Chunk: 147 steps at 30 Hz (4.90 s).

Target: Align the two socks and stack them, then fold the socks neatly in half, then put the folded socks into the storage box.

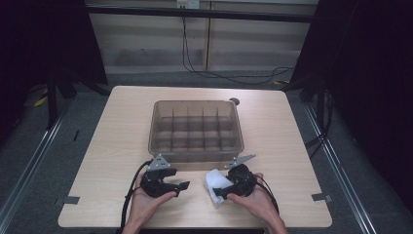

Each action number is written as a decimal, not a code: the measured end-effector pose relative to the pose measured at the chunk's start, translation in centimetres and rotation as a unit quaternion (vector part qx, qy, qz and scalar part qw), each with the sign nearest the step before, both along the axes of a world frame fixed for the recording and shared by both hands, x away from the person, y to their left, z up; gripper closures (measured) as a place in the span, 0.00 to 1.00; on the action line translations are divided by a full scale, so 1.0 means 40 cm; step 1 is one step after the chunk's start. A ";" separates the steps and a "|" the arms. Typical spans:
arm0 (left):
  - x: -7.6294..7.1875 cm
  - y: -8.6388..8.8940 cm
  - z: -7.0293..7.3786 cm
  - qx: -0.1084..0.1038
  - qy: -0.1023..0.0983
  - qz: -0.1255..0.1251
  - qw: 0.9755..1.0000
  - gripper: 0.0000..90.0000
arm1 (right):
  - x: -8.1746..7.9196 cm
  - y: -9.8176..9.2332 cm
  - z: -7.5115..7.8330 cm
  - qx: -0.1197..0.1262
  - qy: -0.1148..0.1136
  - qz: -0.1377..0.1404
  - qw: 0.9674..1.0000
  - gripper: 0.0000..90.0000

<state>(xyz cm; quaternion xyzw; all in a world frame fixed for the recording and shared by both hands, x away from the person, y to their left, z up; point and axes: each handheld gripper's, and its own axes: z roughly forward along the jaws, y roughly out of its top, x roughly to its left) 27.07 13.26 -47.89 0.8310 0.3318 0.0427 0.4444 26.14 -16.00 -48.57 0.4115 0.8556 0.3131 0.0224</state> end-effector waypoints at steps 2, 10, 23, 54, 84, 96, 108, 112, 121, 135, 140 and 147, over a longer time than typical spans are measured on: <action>-0.005 0.017 0.002 -0.010 -0.013 0.003 1.000 0.29 | 0.007 -0.015 0.001 -0.003 0.004 -0.013 1.000 0.35; -0.006 0.050 -0.025 -0.012 -0.002 0.014 1.000 0.26 | 0.019 -0.056 0.001 0.000 0.005 -0.039 0.999 0.35; -0.036 0.098 -0.043 -0.024 -0.038 0.033 0.998 0.25 | 0.024 -0.105 0.007 -0.003 0.007 -0.075 0.997 0.35; -0.054 0.114 -0.058 -0.061 -0.093 0.047 0.993 0.26 | 0.044 -0.144 0.102 -0.031 0.015 -0.065 0.997 0.18; -0.050 0.114 -0.059 -0.063 -0.085 0.045 0.993 0.26 | 0.070 -0.079 0.029 -0.179 0.053 -0.028 0.982 0.36; -0.050 0.114 -0.059 -0.063 -0.085 0.044 0.993 0.26 | 0.082 -0.084 0.039 -0.182 0.070 -0.053 0.979 0.57; -0.049 0.114 -0.059 -0.063 -0.084 0.043 0.994 0.26 | 0.090 -0.103 0.041 -0.155 0.081 -0.074 0.982 0.61; -0.050 0.114 -0.059 -0.063 -0.086 0.043 0.993 0.26 | 0.085 -0.108 0.043 -0.142 0.080 -0.084 0.983 0.63; -0.050 0.114 -0.059 -0.064 -0.086 0.041 0.993 0.26 | 0.071 -0.136 0.066 -0.100 0.080 -0.097 0.987 0.64; -0.050 0.114 -0.059 -0.063 -0.086 0.044 0.993 0.26 | 0.059 -0.143 0.112 -0.048 0.088 -0.077 0.992 0.64; -0.049 0.115 -0.059 -0.063 -0.084 0.044 0.993 0.26 | 0.055 -0.140 0.129 -0.037 0.090 -0.071 0.993 0.64; -0.049 0.116 -0.059 -0.062 -0.084 0.045 0.994 0.25 | 0.049 -0.133 0.158 -0.026 0.078 -0.059 0.995 0.64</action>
